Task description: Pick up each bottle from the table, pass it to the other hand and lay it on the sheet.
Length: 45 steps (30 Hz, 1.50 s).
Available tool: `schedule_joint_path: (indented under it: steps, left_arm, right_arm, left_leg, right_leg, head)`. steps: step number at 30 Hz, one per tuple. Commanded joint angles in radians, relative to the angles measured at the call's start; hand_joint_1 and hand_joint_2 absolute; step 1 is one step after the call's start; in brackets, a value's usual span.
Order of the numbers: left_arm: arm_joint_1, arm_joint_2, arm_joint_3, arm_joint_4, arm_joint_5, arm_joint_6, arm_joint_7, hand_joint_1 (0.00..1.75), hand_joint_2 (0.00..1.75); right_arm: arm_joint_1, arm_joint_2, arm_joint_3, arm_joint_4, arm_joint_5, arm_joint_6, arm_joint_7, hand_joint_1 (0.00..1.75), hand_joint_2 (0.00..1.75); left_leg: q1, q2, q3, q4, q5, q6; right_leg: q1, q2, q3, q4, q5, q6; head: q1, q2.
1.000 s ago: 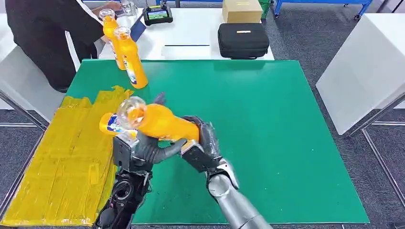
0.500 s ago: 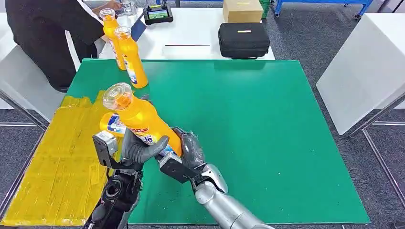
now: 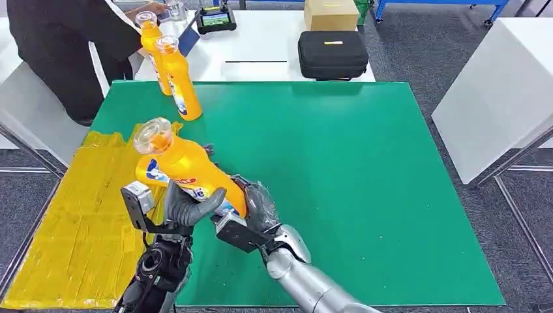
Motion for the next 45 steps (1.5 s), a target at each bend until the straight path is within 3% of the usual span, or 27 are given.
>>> schedule_joint_path:
  steps: [1, 16, 19, 20, 21, 23, 25, 30, 33, 34, 35, 36, 37, 42, 45]
  left_arm:
    - [-0.091, 0.0, 0.008, 0.085, 0.013, 0.005, 0.007, 1.75, 1.75]
    - [-0.086, 0.014, 0.021, 0.073, -0.022, 0.067, -0.041, 1.75, 1.75]
    - [-0.098, 0.019, 0.023, 0.068, -0.145, 0.185, -0.075, 1.75, 1.75]
    - [-0.104, 0.023, 0.014, 0.065, -0.239, 0.269, -0.088, 1.75, 1.75]
    - [-0.111, 0.027, 0.005, 0.06, -0.321, 0.333, -0.102, 1.75, 1.75]
    - [-0.144, 0.053, -0.021, 0.036, -0.687, 0.57, -0.085, 1.75, 1.75]
    - [-0.184, 0.083, -0.02, 0.018, -1.017, 0.653, 0.06, 1.75, 1.75]
    - [-0.311, 0.15, -0.018, 0.053, -1.677, 0.656, 0.295, 1.75, 1.75]
    - [-0.391, 0.205, -0.071, 0.133, -1.761, 0.565, 0.346, 1.75, 1.75]
    - [-0.416, 0.241, -0.107, 0.146, -1.761, 0.533, 0.372, 1.75, 1.75]
    - [-0.499, 0.33, -0.262, 0.19, -1.761, 0.454, 0.495, 1.75, 1.75]
    - [-0.546, 0.359, -0.333, 0.222, -1.761, 0.413, 0.545, 1.75, 1.75]
    - [-0.63, 0.362, -0.398, 0.321, -1.761, 0.301, 0.538, 1.75, 1.75]
    - [-0.795, 0.258, -0.294, 0.663, -1.738, 0.001, 0.282, 1.75, 1.75]
    - [-0.845, 0.259, -0.288, 0.755, -1.726, -0.042, 0.246, 1.75, 1.75]
  right_arm:
    - [0.014, 0.004, 0.115, 0.065, 0.011, 0.012, -0.036, 1.75, 1.75]
    - [0.009, -0.018, 0.043, 0.034, -0.04, -0.023, -0.056, 1.75, 1.75]
    - [0.004, -0.026, 0.033, 0.017, -0.034, 0.0, -0.022, 1.69, 1.75]
    - [0.006, -0.034, 0.031, 0.005, -0.033, 0.027, -0.009, 0.16, 1.75]
    - [0.013, -0.044, 0.022, -0.015, -0.04, 0.046, -0.014, 0.0, 1.75]
    - [0.05, -0.084, -0.028, -0.111, -0.071, 0.092, 0.0, 0.0, 1.75]
    - [0.11, -0.144, -0.103, -0.274, -0.093, 0.099, 0.025, 0.0, 1.75]
    - [0.204, -0.267, -0.25, -0.572, -0.12, 0.145, 0.078, 0.0, 1.75]
    - [0.259, -0.3, -0.311, -0.652, -0.123, 0.157, 0.077, 0.0, 1.75]
    - [0.267, -0.301, -0.321, -0.662, -0.122, 0.154, 0.072, 0.0, 1.75]
    - [0.277, -0.304, -0.336, -0.676, -0.124, 0.152, 0.067, 0.0, 1.75]
    - [0.281, -0.304, -0.344, -0.682, -0.124, 0.151, 0.064, 0.0, 1.75]
    - [0.29, -0.304, -0.359, -0.694, -0.124, 0.145, 0.059, 0.0, 1.75]
    - [0.36, -0.299, -0.423, -0.767, -0.089, 0.146, 0.062, 0.0, 1.75]
    - [0.382, -0.291, -0.433, -0.786, -0.067, 0.149, 0.069, 0.0, 1.75]
  left_leg:
    - [0.0, -0.003, 0.003, -0.001, 0.0, -0.002]
    - [0.0, -0.003, 0.002, 0.0, 0.0, -0.002]
    - [0.0, -0.002, 0.001, 0.0, 0.0, -0.002]
    - [0.0, -0.004, 0.002, 0.0, 0.0, -0.003]
    - [0.0, -0.004, 0.003, 0.0, -0.001, -0.003]
    - [0.0, -0.004, 0.0, 0.0, 0.0, -0.002]
    - [0.001, -0.006, 0.0, 0.0, 0.001, -0.002]
    - [0.0, -0.009, -0.001, 0.002, 0.001, -0.002]
    - [0.0, -0.01, -0.002, 0.001, 0.002, -0.001]
    - [-0.001, -0.011, -0.001, 0.001, 0.002, -0.001]
    - [-0.001, -0.01, -0.001, 0.001, 0.002, -0.001]
    - [-0.001, -0.012, 0.001, 0.002, 0.001, -0.003]
    - [-0.001, -0.013, -0.002, 0.002, 0.002, -0.002]
    - [-0.001, -0.013, -0.001, 0.002, 0.003, -0.003]
    - [-0.001, -0.009, -0.001, 0.003, 0.003, -0.002]
  right_leg:
    - [0.0, -0.005, 0.004, -0.001, -0.002, 0.001]
    - [0.0, -0.004, 0.003, 0.0, -0.001, 0.001]
    - [0.0, -0.004, 0.002, 0.0, -0.001, 0.0]
    - [0.0, -0.005, 0.003, 0.0, -0.002, 0.001]
    - [0.0, -0.006, 0.004, 0.0, -0.002, 0.001]
    - [0.0, -0.005, 0.001, 0.0, -0.001, 0.0]
    - [0.001, -0.007, 0.002, 0.0, -0.001, 0.001]
    - [0.0, -0.011, 0.001, 0.001, -0.002, 0.001]
    - [-0.001, -0.011, 0.001, 0.0, -0.001, 0.001]
    - [-0.001, -0.012, 0.002, 0.001, -0.002, 0.001]
    - [-0.001, -0.012, 0.002, 0.0, -0.001, 0.001]
    - [-0.001, -0.014, 0.005, 0.001, -0.003, 0.002]
    - [-0.001, -0.015, 0.002, 0.002, -0.002, 0.001]
    - [-0.001, -0.015, 0.002, 0.001, -0.002, 0.001]
    - [-0.001, -0.009, 0.001, 0.002, -0.001, 0.001]
  head:
    - [0.0, 0.0]
    - [0.0, 0.0]
    - [0.0, 0.0]
    - [0.0, 0.0]
    - [0.0, 0.0]
    - [0.0, 0.0]
    - [0.0, 0.0]
    - [0.0, 0.0]
    - [0.0, 0.0]
    - [0.0, 0.0]
    - [0.0, 0.0]
    - [0.0, 0.0]
    - [0.0, 0.0]
    - [0.0, 0.0]
    - [0.0, 0.0]
